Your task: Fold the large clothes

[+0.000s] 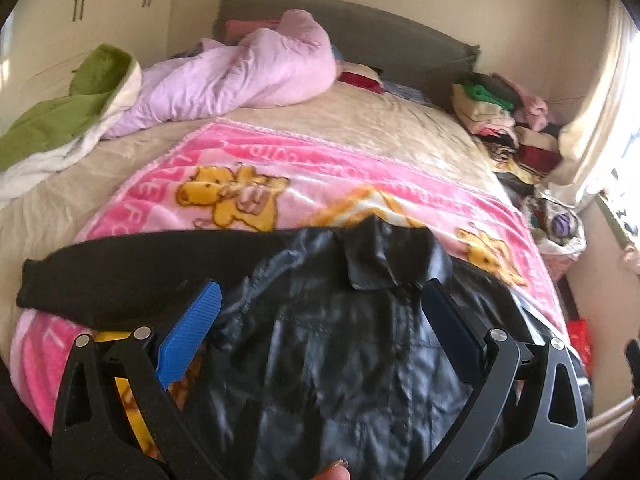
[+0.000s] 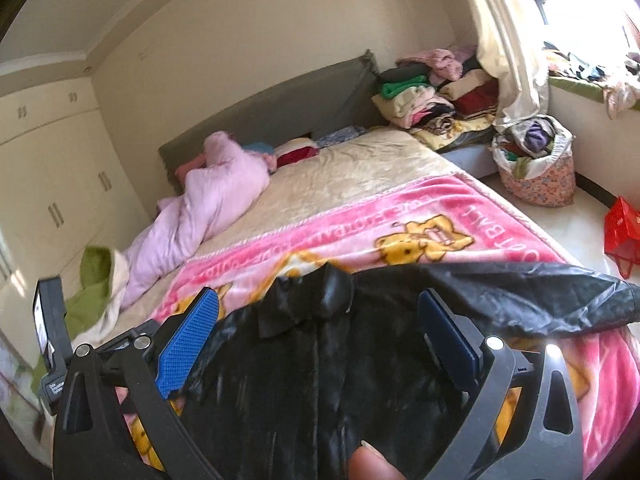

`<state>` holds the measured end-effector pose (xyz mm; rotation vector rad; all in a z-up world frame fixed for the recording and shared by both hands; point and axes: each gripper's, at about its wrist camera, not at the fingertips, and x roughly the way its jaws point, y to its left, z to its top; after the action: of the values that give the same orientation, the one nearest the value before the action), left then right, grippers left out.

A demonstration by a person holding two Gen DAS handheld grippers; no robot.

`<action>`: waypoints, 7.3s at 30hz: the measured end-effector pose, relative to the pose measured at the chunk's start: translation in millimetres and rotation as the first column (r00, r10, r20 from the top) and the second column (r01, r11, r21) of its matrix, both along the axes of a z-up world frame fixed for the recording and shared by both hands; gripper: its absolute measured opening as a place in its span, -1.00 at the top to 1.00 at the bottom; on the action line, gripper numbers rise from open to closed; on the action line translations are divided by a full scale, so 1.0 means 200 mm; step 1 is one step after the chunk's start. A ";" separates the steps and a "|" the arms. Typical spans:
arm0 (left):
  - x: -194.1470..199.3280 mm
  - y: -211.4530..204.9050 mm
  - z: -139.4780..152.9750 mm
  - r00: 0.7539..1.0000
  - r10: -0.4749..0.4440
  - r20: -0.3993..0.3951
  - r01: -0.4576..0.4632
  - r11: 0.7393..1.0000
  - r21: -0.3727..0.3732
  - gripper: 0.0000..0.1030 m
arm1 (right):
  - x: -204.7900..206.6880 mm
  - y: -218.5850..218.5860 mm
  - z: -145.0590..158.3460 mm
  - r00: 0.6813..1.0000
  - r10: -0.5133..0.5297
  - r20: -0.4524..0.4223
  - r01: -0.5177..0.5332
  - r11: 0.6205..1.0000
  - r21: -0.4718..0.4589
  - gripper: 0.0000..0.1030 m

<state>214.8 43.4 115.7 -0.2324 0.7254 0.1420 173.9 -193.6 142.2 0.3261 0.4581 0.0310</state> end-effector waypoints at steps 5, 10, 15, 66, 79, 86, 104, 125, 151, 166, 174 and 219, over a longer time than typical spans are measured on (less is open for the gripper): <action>0.10 -0.04 -0.05 1.000 0.010 -0.028 -0.009 0.999 0.048 -0.82 | 0.07 -0.19 -0.08 0.997 -0.072 -0.041 0.073 0.997 0.035 -0.92; 0.16 -0.19 -0.08 0.999 -0.031 -0.041 0.034 0.995 0.090 -0.82 | 0.07 -0.40 -0.20 0.983 -0.156 -0.093 0.162 0.985 0.052 -0.92; 0.20 -0.39 -0.08 0.995 -0.088 -0.039 0.091 0.991 0.096 -0.82 | 0.04 -0.58 -0.31 0.962 -0.238 -0.133 0.246 0.968 0.051 -0.92; 0.38 -0.84 -0.61 0.906 -0.376 -0.192 0.399 0.912 0.099 -0.82 | 0.04 -1.47 -0.79 0.824 -0.524 -0.217 0.567 0.772 0.288 0.83; 0.39 -0.45 -0.40 0.954 -0.279 -0.106 0.278 0.960 -0.025 -0.82 | 0.13 -1.08 -0.37 0.943 -0.333 0.011 0.327 0.930 0.167 0.88; 0.38 -0.23 -0.34 0.966 -0.242 -0.088 0.233 0.967 -0.103 -0.82 | 0.21 -0.76 -0.18 0.976 -0.201 0.085 0.197 0.979 0.050 0.89; 0.29 0.37 -0.27 0.992 -0.110 -0.059 0.091 0.958 -0.272 -0.82 | 0.45 0.51 -0.42 0.955 0.290 -0.054 -0.295 0.925 -0.240 0.88; 0.26 0.51 -0.34 0.986 -0.132 -0.101 0.093 0.943 -0.319 -0.82 | 0.50 0.23 -0.88 0.950 0.024 -0.310 0.055 0.968 0.246 0.29; 0.22 0.71 -0.51 0.982 -0.179 -0.053 0.119 0.822 -0.557 -0.82 | 0.47 0.69 -0.50 0.924 0.364 -0.119 -0.366 0.931 0.004 -0.41; 0.31 0.40 -0.79 0.954 -0.246 -0.169 0.124 0.841 -0.526 0.31 | 0.51 0.04 -0.60 0.977 0.089 -0.191 -0.087 0.996 0.022 -0.41; 0.20 0.32 -0.42 0.950 -0.303 0.080 0.304 0.827 -0.473 0.77 | 0.57 -0.20 -0.63 0.978 -0.037 -0.207 0.038 0.999 0.003 -0.41; 0.18 0.28 -0.51 0.981 -0.168 -0.097 0.160 0.984 -0.079 -0.60 | 0.66 0.13 -0.87 0.915 0.210 -0.343 -0.252 0.964 -0.083 -0.41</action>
<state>250.2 99.6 13.4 -0.2333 0.8498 -0.0294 306.0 -168.0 -31.0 0.1502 0.8303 0.1804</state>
